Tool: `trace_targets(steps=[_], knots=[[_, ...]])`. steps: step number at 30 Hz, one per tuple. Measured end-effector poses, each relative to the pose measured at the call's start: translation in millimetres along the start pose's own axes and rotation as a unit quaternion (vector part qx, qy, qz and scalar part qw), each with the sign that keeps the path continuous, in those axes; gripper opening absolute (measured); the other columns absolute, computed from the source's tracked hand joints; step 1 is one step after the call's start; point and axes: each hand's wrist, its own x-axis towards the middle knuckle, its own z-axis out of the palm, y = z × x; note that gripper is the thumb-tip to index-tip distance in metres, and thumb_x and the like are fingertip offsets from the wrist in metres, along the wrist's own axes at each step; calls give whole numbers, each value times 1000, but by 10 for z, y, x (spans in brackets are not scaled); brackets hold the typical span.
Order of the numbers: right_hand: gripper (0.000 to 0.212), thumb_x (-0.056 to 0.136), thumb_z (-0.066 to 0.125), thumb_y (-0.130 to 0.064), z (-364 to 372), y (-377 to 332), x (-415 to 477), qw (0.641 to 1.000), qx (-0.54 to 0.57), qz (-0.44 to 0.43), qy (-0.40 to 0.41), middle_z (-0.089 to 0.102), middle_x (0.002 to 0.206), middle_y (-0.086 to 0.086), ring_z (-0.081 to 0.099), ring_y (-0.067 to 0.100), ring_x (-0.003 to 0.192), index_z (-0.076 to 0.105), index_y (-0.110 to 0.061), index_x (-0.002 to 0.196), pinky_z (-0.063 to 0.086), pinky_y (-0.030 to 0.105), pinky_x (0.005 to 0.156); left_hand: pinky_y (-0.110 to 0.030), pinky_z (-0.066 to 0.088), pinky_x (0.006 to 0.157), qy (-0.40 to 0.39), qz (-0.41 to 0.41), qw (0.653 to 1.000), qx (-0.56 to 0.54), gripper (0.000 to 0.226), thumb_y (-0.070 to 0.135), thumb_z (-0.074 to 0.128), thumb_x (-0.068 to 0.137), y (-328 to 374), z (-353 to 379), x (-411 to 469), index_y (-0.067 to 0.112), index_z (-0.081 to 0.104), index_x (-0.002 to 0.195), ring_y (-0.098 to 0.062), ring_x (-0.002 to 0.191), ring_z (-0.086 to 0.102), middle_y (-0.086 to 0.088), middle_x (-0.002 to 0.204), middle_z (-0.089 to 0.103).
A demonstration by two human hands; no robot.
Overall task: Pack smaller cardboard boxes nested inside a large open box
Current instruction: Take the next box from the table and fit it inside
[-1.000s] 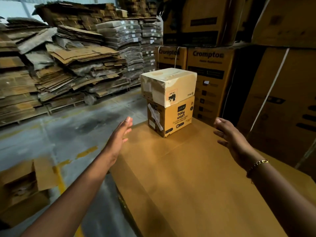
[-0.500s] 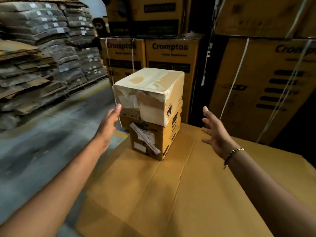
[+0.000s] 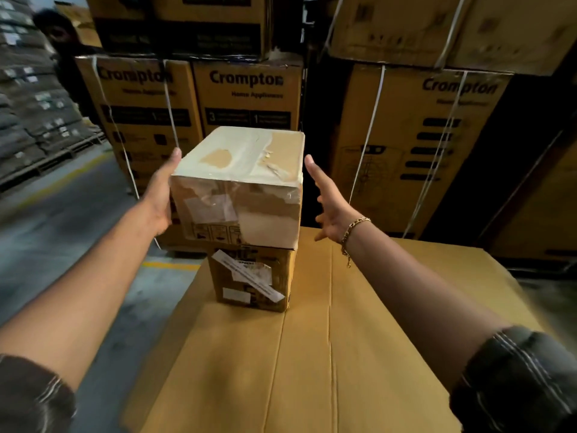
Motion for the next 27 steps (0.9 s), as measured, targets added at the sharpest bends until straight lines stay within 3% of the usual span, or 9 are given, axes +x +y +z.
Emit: trace_targets(steps=[2,4,8,11,15,18,21,25,27], knots=[[107,69,56,-89,97,-62,56,1000,-7,8,-2,24,163,13,46,42,119,27,-35,156,47,67,78,-47,48,97,-8,-12,1000,4,69,82,56,75,19,-54,100,30,75,116,-33,109,68,-9,115,75],[108,67,59,-88,175,-98,109,999,-30,32,8,28,160,15,42,47,125,31,-30,154,43,72,84,-48,46,98,-4,-42,999,7,67,74,66,70,11,-114,172,26,74,115,-33,109,66,-12,116,74],[71,72,68,-72,278,-101,137,996,-31,78,3,64,120,11,57,36,104,61,-15,112,45,56,69,-50,42,104,-14,-58,998,10,58,58,69,71,36,-138,188,22,71,117,-34,112,64,-13,116,73],[55,78,67,-63,249,-79,106,998,-40,47,9,69,110,11,61,34,105,63,-18,109,50,54,77,-50,41,107,-29,-44,999,-5,60,52,64,81,33,-120,154,17,66,129,-34,111,63,-16,121,69],[52,78,67,-60,76,-96,-71,998,-55,-13,10,71,97,6,67,27,92,62,-20,111,57,46,78,-41,49,88,-55,4,998,-19,46,45,64,85,43,-69,-45,17,70,122,-31,103,64,-15,116,71],[61,72,70,-51,-152,-115,-264,993,-78,-90,-9,68,107,5,69,22,88,52,-28,125,58,38,63,-41,48,86,-72,55,996,-17,43,41,68,79,60,37,-265,18,73,116,-32,105,64,-9,110,75],[70,67,73,-38,-509,-103,-493,984,-91,-153,-9,62,122,5,68,25,99,45,-31,132,58,36,63,-45,49,97,-119,104,987,11,57,34,75,71,69,250,-506,26,65,127,-30,114,65,-6,120,73],[70,67,77,-19,-1164,-112,-920,967,-135,-217,12,60,119,6,71,18,91,43,-35,126,58,31,65,-23,56,69,-158,134,976,68,71,24,82,59,-56,780,-824,35,54,124,-14,101,69,2,111,74],[70,67,76,-16,-1516,-62,-1165,956,-181,-227,32,59,119,3,69,14,96,41,-36,125,57,25,66,-13,53,72,-161,159,969,101,75,20,84,55,-238,1154,-929,36,50,120,-6,103,66,7,112,69]])
